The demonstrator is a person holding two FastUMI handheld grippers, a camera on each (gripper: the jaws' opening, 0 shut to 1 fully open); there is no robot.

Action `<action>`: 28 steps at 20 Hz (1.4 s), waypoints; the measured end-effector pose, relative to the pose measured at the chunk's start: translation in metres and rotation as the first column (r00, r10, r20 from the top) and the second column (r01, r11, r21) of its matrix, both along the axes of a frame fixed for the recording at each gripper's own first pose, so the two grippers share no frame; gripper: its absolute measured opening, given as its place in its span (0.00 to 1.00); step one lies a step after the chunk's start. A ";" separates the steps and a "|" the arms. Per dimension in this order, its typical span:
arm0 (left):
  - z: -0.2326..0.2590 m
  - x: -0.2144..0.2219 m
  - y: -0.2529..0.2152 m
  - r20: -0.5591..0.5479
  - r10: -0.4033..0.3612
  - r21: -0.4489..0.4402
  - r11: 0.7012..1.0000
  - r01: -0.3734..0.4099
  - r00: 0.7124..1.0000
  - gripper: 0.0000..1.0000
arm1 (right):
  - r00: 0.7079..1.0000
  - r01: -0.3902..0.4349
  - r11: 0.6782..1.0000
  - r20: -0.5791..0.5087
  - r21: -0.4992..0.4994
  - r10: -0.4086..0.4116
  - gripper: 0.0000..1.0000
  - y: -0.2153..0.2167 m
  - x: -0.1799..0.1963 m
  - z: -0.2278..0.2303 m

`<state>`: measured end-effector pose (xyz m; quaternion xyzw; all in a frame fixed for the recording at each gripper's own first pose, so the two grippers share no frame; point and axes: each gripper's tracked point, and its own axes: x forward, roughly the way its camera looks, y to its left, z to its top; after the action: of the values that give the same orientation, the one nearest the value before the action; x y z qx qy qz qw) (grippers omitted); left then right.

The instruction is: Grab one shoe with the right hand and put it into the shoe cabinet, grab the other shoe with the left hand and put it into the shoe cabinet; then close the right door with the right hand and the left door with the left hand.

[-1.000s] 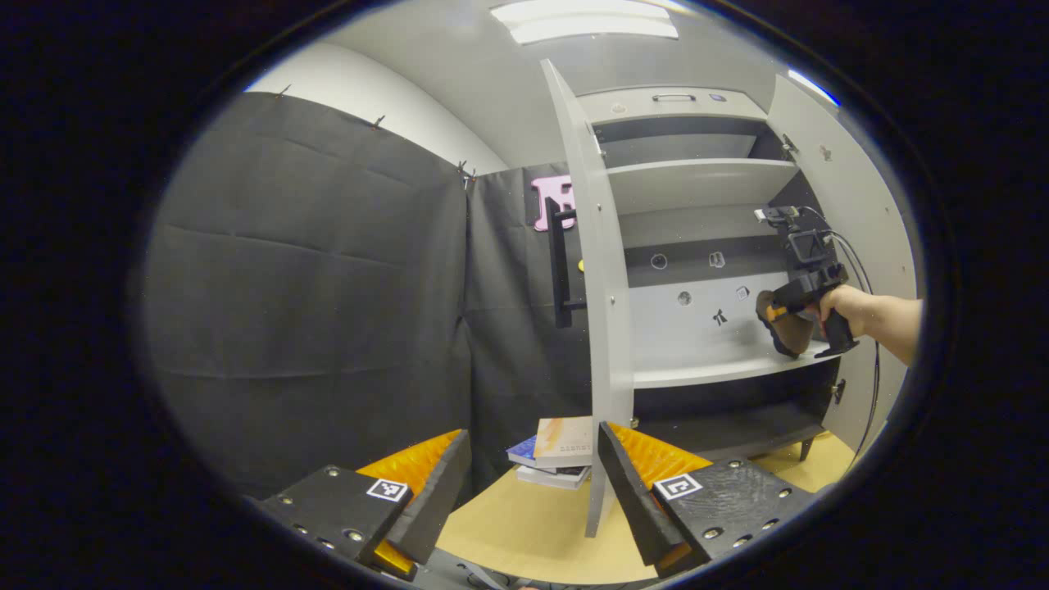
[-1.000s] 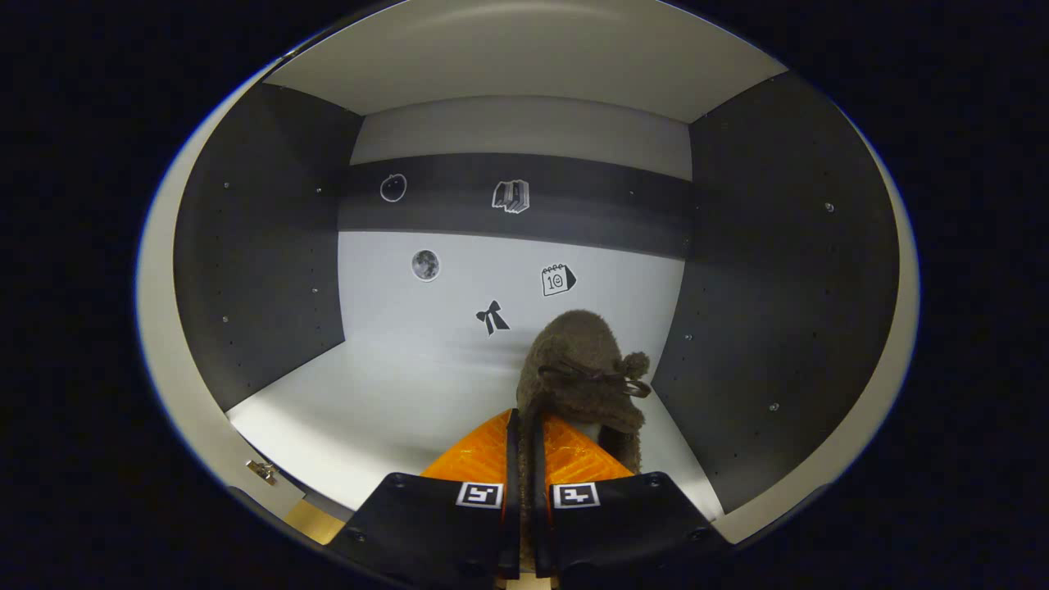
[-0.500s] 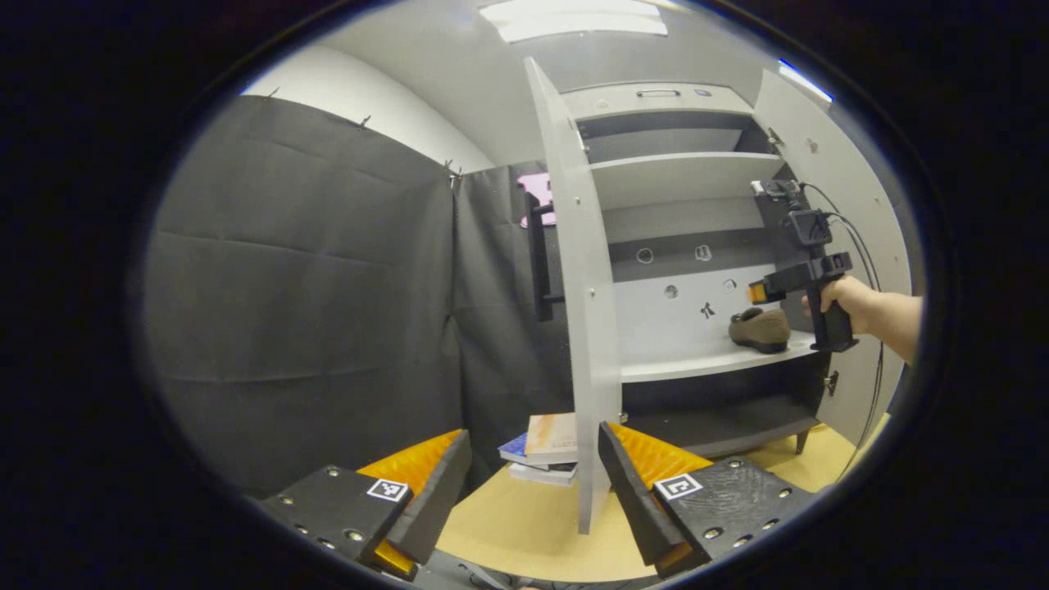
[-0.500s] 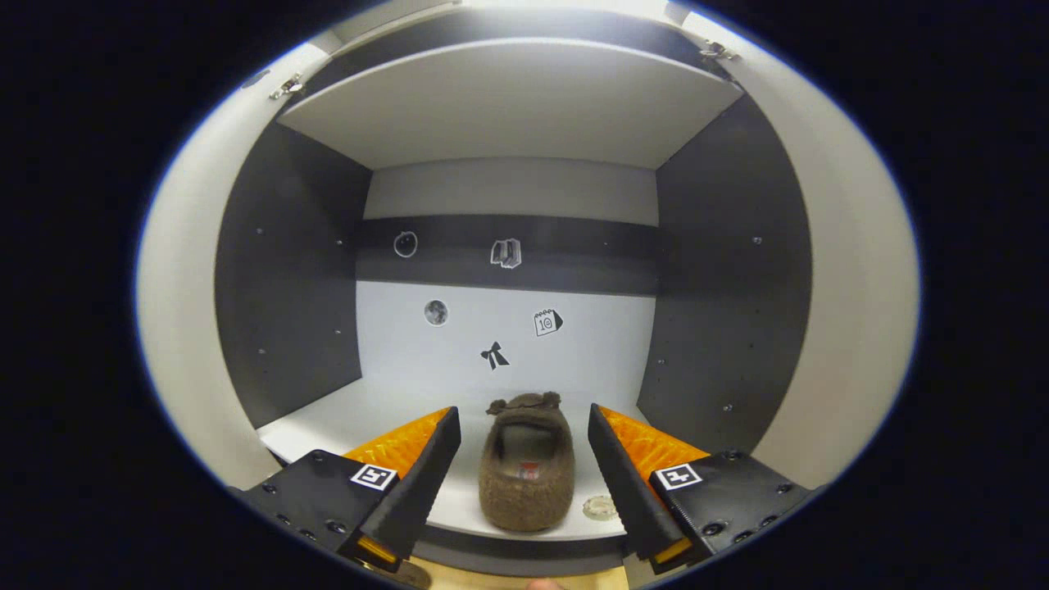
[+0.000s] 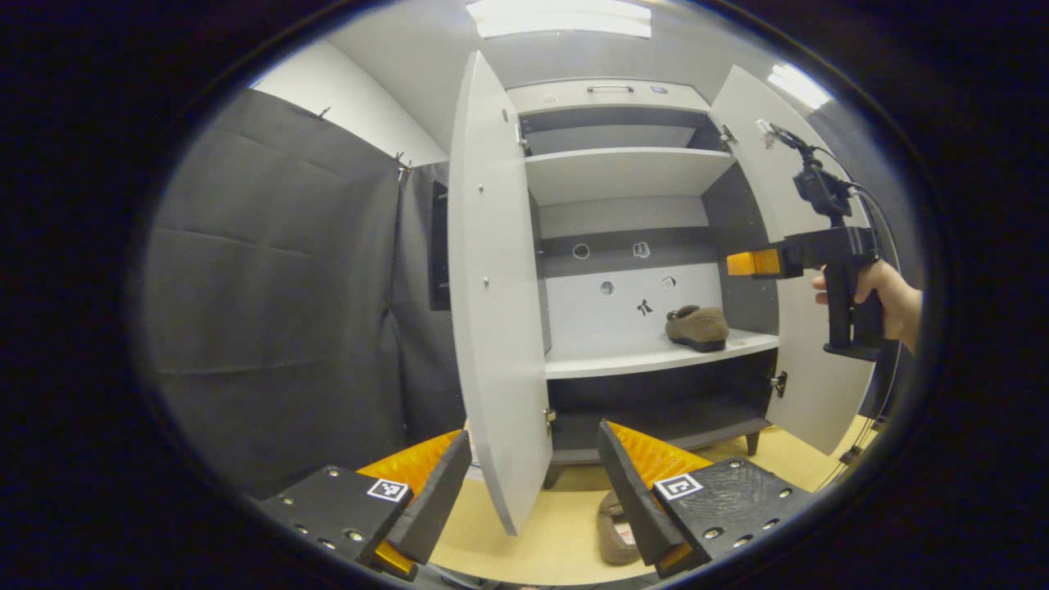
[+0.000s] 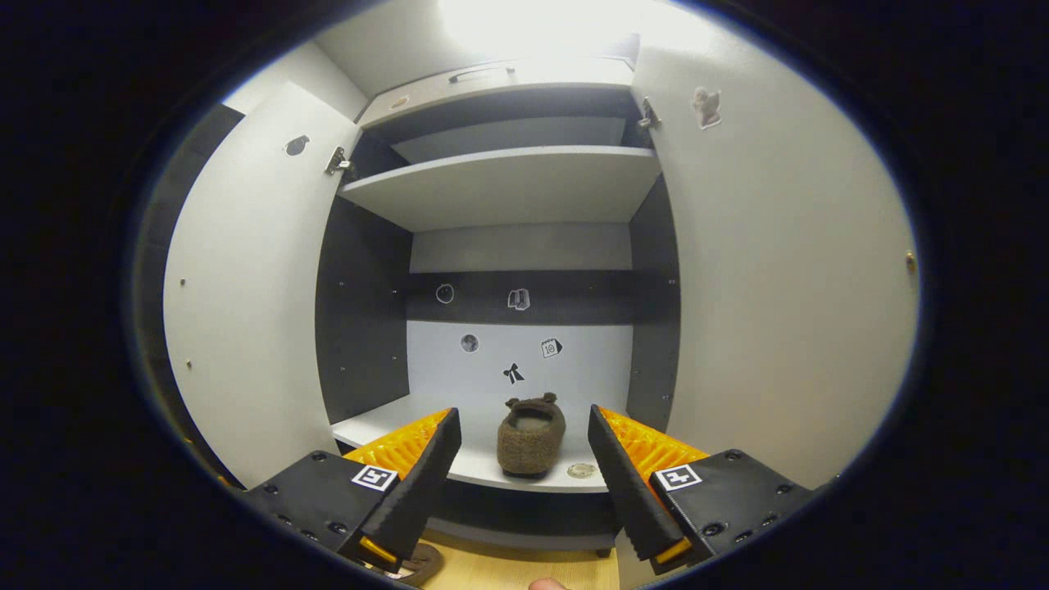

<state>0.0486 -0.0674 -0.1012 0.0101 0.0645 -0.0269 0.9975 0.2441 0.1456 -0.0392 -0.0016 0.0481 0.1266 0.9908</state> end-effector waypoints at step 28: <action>-0.220 0.042 -0.086 -0.428 -0.232 -0.082 0.972 0.218 0.873 0.93 | 0.959 0.281 0.957 0.054 -0.071 -0.278 0.98 -0.176 -0.159 0.001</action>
<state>0.0906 -0.1533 -0.3214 -0.0040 0.2834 -0.1453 0.9479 0.0849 -0.0304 -0.0386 -0.0363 0.0311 -0.0166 0.9987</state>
